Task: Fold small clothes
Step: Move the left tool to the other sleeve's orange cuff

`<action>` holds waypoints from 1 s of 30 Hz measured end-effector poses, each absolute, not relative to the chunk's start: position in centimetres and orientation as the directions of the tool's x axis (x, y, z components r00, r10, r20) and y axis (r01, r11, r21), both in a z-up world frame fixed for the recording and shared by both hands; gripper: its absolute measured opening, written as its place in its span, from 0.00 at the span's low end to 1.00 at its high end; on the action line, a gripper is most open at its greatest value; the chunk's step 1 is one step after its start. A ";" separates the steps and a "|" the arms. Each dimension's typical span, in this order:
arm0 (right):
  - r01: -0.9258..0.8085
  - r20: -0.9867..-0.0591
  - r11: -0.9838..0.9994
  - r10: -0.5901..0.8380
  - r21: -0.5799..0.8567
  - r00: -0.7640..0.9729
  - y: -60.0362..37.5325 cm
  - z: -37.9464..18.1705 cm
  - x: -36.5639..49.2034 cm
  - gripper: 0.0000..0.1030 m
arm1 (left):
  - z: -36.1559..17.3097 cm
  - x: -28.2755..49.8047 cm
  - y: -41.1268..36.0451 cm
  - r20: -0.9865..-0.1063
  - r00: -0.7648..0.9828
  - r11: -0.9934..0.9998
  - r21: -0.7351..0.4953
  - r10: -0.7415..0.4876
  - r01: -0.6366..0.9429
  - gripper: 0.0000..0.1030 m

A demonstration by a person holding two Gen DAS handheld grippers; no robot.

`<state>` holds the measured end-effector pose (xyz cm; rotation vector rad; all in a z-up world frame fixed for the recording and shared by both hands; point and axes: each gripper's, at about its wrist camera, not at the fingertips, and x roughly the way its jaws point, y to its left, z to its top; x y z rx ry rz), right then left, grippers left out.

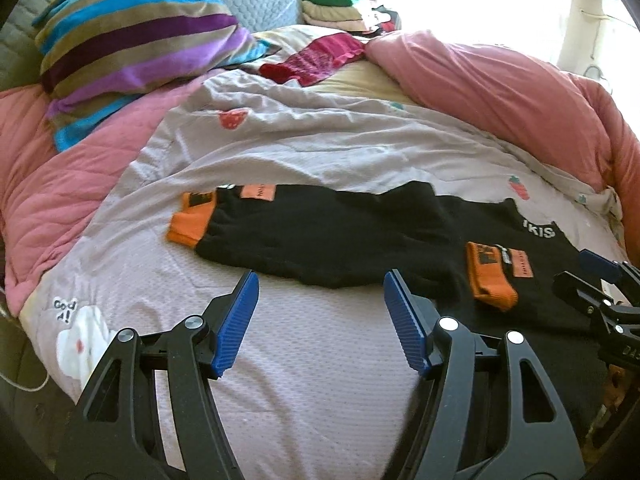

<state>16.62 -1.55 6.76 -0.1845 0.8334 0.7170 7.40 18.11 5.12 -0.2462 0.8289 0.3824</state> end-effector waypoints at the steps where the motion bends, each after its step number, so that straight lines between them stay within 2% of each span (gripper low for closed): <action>1: -0.650 -0.731 0.750 0.510 0.121 0.453 -1.2 6.7 16.6 0.83 | 5.0 7.3 18.5 -0.757 0.609 0.901 -0.063 0.238 -0.430 0.61; 9: -0.685 -0.748 0.720 0.515 0.113 0.418 2.2 5.6 16.8 0.83 | 3.7 7.2 21.0 -0.779 0.570 0.879 -0.051 0.262 -0.473 0.66; 30: -0.735 -0.791 0.669 0.505 0.107 0.345 9.0 2.4 17.4 0.83 | 0.3 8.1 26.7 -0.826 0.494 0.842 -0.044 0.272 -0.537 0.67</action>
